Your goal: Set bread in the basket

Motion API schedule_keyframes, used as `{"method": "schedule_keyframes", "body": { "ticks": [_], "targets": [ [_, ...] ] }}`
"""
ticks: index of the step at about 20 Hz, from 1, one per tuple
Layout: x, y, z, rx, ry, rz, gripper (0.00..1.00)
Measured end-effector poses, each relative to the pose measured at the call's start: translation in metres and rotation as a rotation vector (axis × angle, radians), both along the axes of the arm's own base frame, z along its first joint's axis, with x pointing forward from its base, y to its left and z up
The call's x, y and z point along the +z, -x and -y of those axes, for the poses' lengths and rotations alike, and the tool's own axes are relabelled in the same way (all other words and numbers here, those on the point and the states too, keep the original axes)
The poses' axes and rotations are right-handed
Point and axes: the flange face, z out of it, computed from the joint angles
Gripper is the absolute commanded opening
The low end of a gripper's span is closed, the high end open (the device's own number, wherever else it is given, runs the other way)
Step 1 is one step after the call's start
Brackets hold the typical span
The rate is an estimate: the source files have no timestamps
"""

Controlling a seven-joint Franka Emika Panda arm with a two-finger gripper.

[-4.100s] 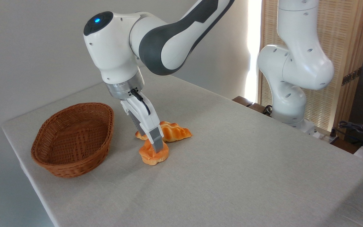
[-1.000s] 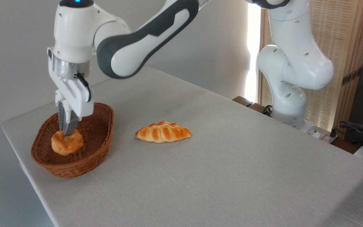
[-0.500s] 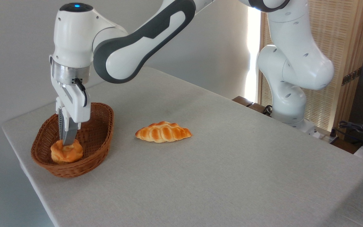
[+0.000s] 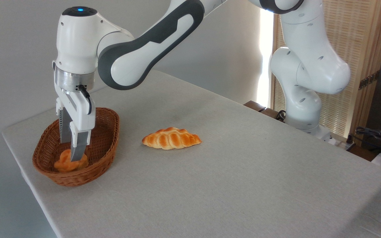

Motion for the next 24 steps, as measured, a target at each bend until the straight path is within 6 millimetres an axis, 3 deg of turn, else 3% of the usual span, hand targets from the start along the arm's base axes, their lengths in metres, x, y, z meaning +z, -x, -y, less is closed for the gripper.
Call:
{"method": "schedule_keyframes", "body": {
  "ticks": [4,9,11,13,18,21,24],
  "targets": [
    [0.015,0.006,-0.008,0.002,-0.035,-0.066,1.00],
    [0.085,0.024,-0.041,0.018,-0.116,-0.219,1.00],
    [0.103,0.034,-0.052,-0.015,-0.151,-0.278,1.00],
    [0.115,0.036,-0.076,-0.026,-0.175,-0.301,1.00],
    [0.163,0.051,-0.173,0.051,-0.173,-0.299,1.00],
    [0.178,0.061,-0.196,0.088,-0.162,-0.294,1.00],
    [0.179,0.066,-0.198,0.091,-0.163,-0.304,1.00]
  ]
}}
